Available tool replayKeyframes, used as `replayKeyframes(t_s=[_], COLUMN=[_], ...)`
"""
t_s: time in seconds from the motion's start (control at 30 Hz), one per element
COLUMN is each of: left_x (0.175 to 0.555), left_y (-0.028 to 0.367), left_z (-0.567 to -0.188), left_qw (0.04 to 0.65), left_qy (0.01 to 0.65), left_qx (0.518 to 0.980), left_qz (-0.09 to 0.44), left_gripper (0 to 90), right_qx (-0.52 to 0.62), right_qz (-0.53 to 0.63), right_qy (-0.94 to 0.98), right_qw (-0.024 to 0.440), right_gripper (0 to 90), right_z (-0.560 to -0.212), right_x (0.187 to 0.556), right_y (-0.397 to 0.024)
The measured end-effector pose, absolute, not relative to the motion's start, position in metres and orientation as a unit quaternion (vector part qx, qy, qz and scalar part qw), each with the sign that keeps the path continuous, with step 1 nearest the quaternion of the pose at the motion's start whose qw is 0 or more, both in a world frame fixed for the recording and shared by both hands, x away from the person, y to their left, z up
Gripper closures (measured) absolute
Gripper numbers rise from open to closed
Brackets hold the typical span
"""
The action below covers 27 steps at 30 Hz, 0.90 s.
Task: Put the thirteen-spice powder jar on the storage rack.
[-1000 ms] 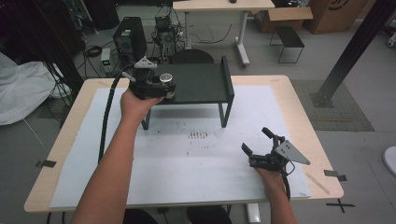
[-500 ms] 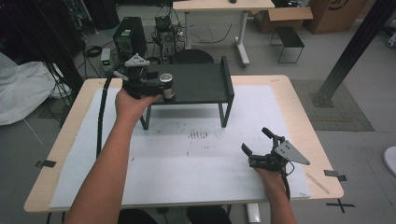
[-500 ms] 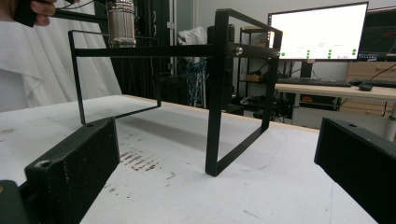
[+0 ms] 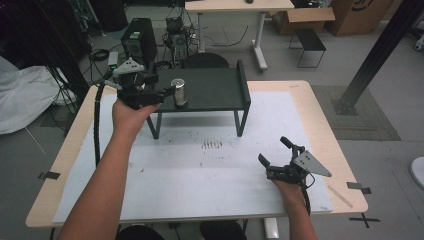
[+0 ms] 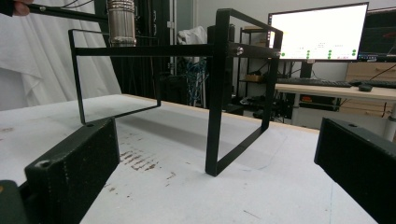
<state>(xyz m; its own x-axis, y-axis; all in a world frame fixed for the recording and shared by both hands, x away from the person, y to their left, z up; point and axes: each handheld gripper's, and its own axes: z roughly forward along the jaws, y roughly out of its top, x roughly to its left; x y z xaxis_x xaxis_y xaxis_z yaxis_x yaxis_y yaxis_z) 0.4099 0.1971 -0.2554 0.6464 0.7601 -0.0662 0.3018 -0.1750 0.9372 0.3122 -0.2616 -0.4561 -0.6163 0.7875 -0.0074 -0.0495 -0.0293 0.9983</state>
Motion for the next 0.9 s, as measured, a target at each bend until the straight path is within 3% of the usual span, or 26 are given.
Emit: replayKeyframes(t_s=[0.9], left_x=[0.361], left_y=[0.219], left_z=[-0.278], left_qw=[0.561], left_qy=[0.344], left_qx=[0.712], left_qz=[0.245], left_gripper=[1.7], right_qx=[0.296], right_qz=[0.653], right_qy=[0.619], right_qw=[0.321], right_gripper=[0.0], right_z=[-0.456], right_x=[0.312], right_y=[-0.261])
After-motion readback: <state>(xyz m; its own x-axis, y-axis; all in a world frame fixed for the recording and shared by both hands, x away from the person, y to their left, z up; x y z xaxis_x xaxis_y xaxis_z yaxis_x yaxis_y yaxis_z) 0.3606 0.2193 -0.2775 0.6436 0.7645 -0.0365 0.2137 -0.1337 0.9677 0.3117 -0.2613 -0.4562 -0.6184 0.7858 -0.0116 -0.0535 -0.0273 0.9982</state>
